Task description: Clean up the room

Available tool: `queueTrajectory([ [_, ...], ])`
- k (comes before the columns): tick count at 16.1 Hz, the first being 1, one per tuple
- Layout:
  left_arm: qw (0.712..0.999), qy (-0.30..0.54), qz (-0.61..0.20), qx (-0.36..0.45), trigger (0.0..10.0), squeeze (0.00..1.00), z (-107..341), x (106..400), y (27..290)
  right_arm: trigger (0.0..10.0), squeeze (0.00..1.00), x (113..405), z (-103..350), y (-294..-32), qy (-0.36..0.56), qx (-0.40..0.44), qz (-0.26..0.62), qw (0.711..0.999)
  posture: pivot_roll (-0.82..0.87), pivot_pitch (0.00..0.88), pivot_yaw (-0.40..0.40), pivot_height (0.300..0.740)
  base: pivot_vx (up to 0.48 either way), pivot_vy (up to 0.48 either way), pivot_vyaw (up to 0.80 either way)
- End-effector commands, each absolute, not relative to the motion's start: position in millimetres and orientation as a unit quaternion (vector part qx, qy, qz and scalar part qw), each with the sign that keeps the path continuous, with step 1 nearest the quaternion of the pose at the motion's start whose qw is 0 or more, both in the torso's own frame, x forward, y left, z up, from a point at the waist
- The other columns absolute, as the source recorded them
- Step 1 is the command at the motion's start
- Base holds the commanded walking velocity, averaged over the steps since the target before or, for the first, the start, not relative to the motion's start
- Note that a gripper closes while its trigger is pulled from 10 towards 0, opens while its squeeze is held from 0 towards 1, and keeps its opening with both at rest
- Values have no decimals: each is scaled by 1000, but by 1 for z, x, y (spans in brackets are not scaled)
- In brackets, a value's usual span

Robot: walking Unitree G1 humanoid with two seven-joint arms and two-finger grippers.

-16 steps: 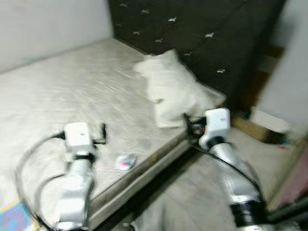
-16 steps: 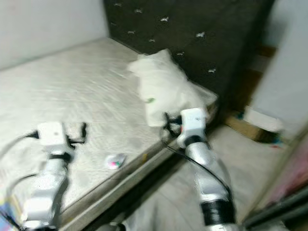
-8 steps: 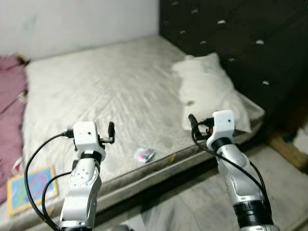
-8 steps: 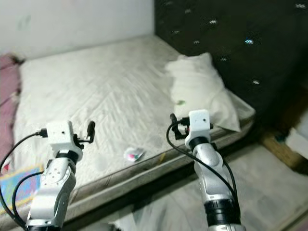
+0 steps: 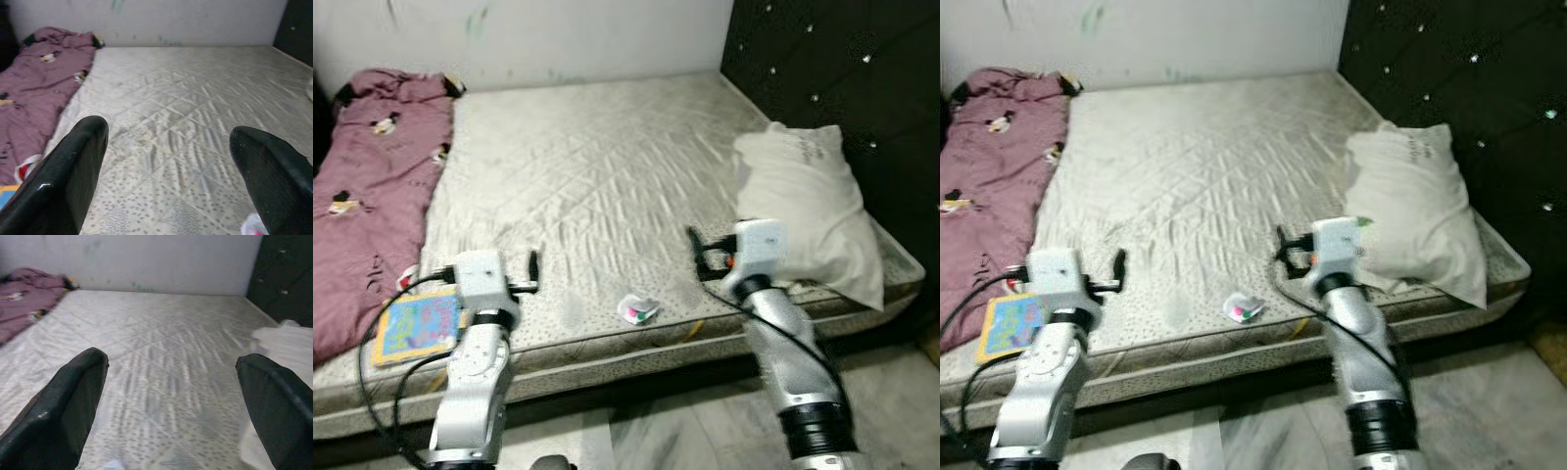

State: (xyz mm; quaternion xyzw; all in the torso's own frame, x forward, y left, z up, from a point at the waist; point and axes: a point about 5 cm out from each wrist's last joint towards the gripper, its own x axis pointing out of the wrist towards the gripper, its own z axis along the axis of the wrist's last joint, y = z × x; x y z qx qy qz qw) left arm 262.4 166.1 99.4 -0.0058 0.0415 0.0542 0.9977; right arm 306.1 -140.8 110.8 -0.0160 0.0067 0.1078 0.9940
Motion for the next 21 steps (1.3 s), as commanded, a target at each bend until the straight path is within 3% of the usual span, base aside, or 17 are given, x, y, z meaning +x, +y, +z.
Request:
queueTrajectory([
  [1,999,25,43,-8,10000,0,105,264,164,10000,0,307,111,-145,6,-18,105,994,-10,0,-20,740,0,0,0],
  [7,999,22,38,-8,10000,0,105,264,164,10000,0,308,111,-144,4,-19,108,994,-8,0,-20,740,0,0,0],
  [21,998,30,50,-6,10000,0,104,266,165,10000,0,311,113,-143,2,-20,109,994,-12,0,-18,740,255,0,0],
])
